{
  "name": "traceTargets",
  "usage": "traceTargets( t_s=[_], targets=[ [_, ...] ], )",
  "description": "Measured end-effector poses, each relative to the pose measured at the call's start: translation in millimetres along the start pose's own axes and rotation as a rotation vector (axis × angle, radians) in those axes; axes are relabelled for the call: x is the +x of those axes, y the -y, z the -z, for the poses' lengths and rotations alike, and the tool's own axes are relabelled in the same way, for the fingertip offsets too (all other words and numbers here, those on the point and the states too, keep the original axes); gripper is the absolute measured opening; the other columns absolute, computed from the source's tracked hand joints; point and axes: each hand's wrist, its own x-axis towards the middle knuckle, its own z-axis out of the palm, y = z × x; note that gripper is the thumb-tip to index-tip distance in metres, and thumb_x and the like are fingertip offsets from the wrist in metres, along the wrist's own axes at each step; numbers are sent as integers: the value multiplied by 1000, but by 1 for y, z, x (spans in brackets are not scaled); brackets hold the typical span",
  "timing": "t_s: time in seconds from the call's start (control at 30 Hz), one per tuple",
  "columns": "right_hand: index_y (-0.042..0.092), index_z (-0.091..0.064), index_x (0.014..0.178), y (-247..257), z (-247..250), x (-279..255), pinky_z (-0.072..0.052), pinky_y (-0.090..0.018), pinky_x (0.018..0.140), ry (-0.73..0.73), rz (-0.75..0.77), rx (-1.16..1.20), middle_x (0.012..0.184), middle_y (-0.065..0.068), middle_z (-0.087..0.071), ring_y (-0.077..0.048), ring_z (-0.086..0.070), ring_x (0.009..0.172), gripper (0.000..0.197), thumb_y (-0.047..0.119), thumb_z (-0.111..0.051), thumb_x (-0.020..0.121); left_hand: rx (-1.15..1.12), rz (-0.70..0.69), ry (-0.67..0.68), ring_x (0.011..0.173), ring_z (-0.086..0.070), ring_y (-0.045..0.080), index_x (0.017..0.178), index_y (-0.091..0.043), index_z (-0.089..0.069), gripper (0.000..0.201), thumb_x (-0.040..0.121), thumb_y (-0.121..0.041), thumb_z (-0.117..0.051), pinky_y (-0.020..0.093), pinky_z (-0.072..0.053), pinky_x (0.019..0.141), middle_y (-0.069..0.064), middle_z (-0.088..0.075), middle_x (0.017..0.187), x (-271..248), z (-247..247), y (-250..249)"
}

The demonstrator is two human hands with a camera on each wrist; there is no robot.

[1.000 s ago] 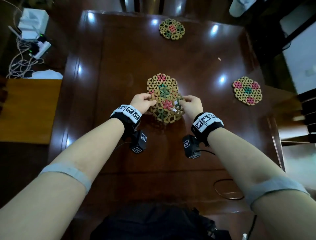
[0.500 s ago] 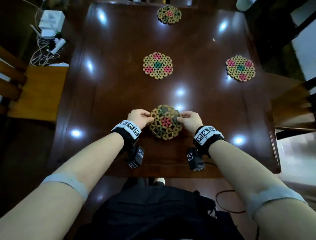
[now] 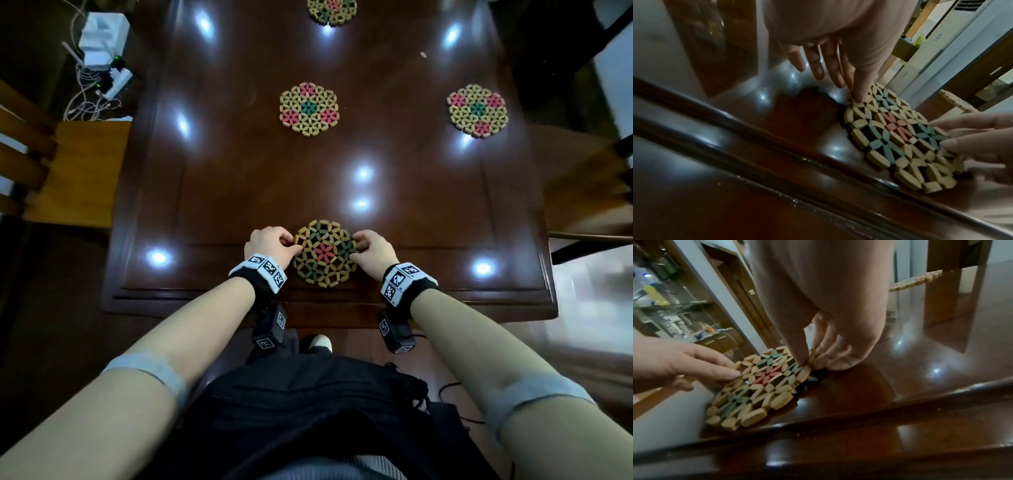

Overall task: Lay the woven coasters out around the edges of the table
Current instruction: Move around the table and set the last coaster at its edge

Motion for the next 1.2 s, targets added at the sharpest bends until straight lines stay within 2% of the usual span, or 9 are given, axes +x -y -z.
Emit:
traceTargets(
  t_s=[0.1, 0.23, 0.33, 0.43, 0.53, 0.97, 1.2],
  targets=[
    [19, -53, 127, 1, -1, -4, -46, -31, 95, -32, 47, -155, 124, -6, -54, -22, -56, 114, 49, 14, -66, 80, 63, -72, -53, 110, -52, 26, 105, -25, -61, 33, 78, -43, -70, 40, -44, 86, 0, -62, 114, -2, -2, 3],
    [27, -47, 129, 2, -3, -9, -52, -40, 90, -60, 68, -221, 126, -2, -48, -23, -57, 110, 51, 22, -64, 81, 49, -205, -107, 117, -50, 27, 115, -23, -60, 31, 86, -34, -62, 40, -42, 90, 1, -60, 125, -4, -3, 7],
    [32, -43, 132, 2, -6, -14, -53, -42, 88, -45, 94, -261, 124, -1, -49, -22, -59, 108, 55, 36, -66, 82, 131, -345, 8, 130, -42, 23, 131, -27, -52, 52, 85, -49, -58, 40, -38, 101, -4, -52, 139, -6, -4, 7],
    [36, -39, 136, 0, -9, -17, -54, -44, 87, -17, 65, -319, 124, -1, -50, -25, -60, 108, 63, 44, -68, 80, 252, -364, 144, 140, -26, 20, 144, -32, -34, 74, 80, -58, -60, 41, -28, 109, -11, -33, 153, -9, -9, 12],
    [37, -39, 135, 1, -10, -19, -54, -45, 85, -27, 40, -337, 123, -2, -51, -27, -61, 106, 63, 46, -67, 80, 266, -360, 147, 143, -21, 19, 146, -33, -29, 74, 82, -52, -61, 41, -25, 111, -13, -27, 156, -8, -10, 12],
    [30, -38, 135, 7, -10, -21, -52, -42, 85, -11, -21, -414, 126, -5, -55, -29, -60, 109, 63, 46, -67, 81, 270, -357, 218, 146, -16, 19, 148, -31, -25, 73, 86, -41, -62, 43, -23, 113, -11, -21, 158, -7, -7, 3],
    [28, -39, 133, 8, -7, -22, -50, -40, 84, -5, -29, -401, 126, -7, -55, -28, -59, 110, 64, 45, -69, 79, 285, -356, 239, 147, -14, 18, 149, -30, -24, 75, 85, -41, -62, 43, -23, 114, -10, -20, 159, -6, -8, -1]
  ],
)
